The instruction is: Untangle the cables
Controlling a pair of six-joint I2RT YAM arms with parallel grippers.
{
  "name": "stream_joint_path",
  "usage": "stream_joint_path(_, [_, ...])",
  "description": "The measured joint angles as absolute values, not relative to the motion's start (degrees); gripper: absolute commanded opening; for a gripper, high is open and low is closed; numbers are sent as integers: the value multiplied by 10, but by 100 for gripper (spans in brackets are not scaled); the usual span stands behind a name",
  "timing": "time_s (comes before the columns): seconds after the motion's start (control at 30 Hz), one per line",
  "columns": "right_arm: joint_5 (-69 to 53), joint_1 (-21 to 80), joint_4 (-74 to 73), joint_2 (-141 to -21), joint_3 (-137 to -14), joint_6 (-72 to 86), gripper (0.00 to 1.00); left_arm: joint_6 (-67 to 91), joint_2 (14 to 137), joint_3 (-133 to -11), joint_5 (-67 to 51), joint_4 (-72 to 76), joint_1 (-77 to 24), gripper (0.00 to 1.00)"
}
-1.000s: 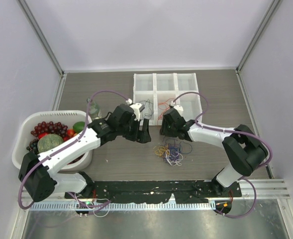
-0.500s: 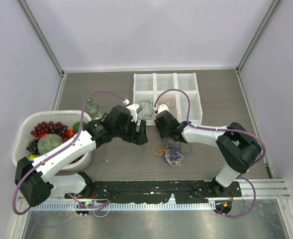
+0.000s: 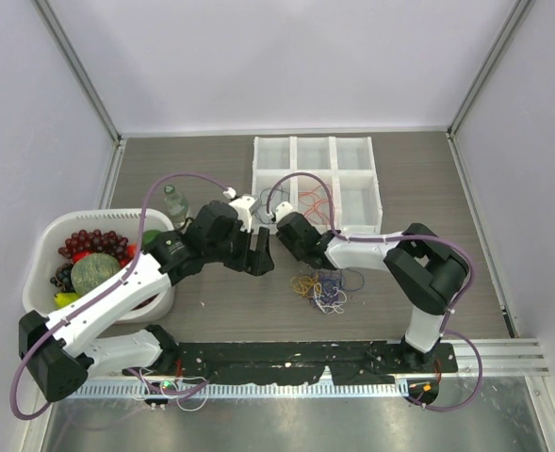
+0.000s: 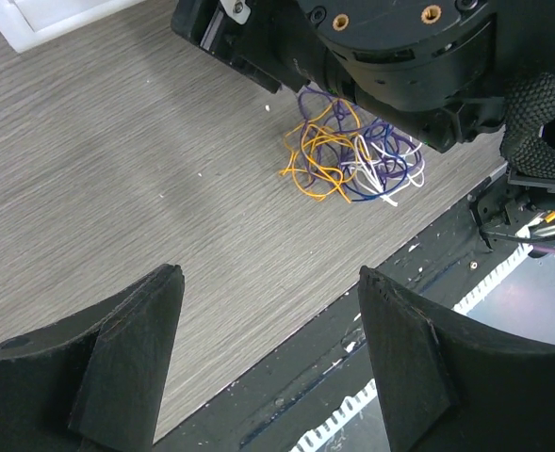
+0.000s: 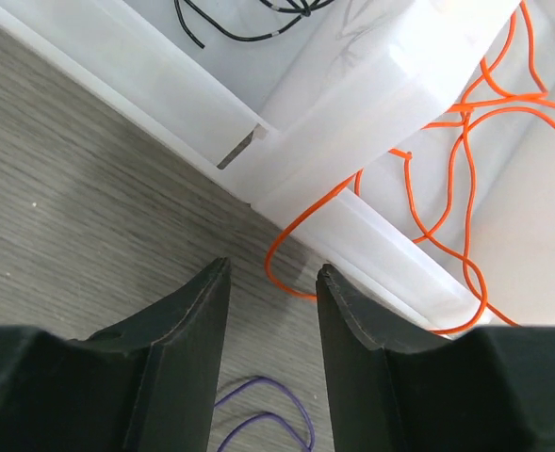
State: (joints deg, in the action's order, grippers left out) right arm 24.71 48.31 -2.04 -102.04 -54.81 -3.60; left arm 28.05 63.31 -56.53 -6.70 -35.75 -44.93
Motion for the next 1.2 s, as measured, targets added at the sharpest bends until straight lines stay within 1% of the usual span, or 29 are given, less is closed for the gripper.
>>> stream_joint_path(0.03, [249, 484, -18, -1023, -550, -39, 42, 281, 632, -565, -65, -359, -449, 79])
stream_joint_path(0.07, [253, 485, -16, -1026, -552, -42, 34, 281, 630, -565, -64, -362, -449, 79])
stream_joint_path(0.1, [257, 485, -13, -1029, -553, -44, 30, 281, 630, -565, -62, -364, -449, 79])
stream_joint_path(0.13, [261, 487, -10, -1031, -554, -47, 23, 281, 628, -565, -60, -367, -449, 79])
stream_joint_path(0.23, [272, 494, -9, -1035, -553, -52, 11, 281, 627, -565, -58, -370, -449, 78])
stream_joint_path(0.27, [277, 496, -9, -1035, -553, -56, 2, 281, 626, -565, -58, -371, -449, 78])
stream_joint_path(0.3, [283, 501, -9, -1035, -553, -58, 1, 282, 627, -565, -58, -371, -449, 78])
stream_joint_path(0.43, [295, 519, -19, -1024, -553, -61, 1, 283, 629, -565, -58, -370, -449, 78])
stream_joint_path(0.57, [288, 522, -36, -962, -553, -61, 1, 285, 639, -566, -58, -366, -449, 78])
stream_joint_path(0.7, [249, 487, -39, -905, -561, -55, 1, 289, 645, -566, -60, -362, -449, 78])
stream_joint_path(0.8, [189, 427, -29, -895, -567, -39, 1, 294, 647, -570, -61, -361, -449, 78])
stream_joint_path(0.9, [130, 369, -20, -905, -570, -26, 1, 295, 647, -573, -60, -361, -449, 78])
stream_joint_path(0.97, [97, 331, -15, -932, -587, -16, 1, 295, 647, -577, -60, -363, -449, 77])
stream_joint_path(1.07, [66, 304, -4, -984, -620, -6, 1, 294, 644, -582, -57, -365, -449, 78])
stream_joint_path(1.2, [43, 291, -9, -1046, -665, 5, 1, 293, 639, -584, -49, -373, -449, 77])
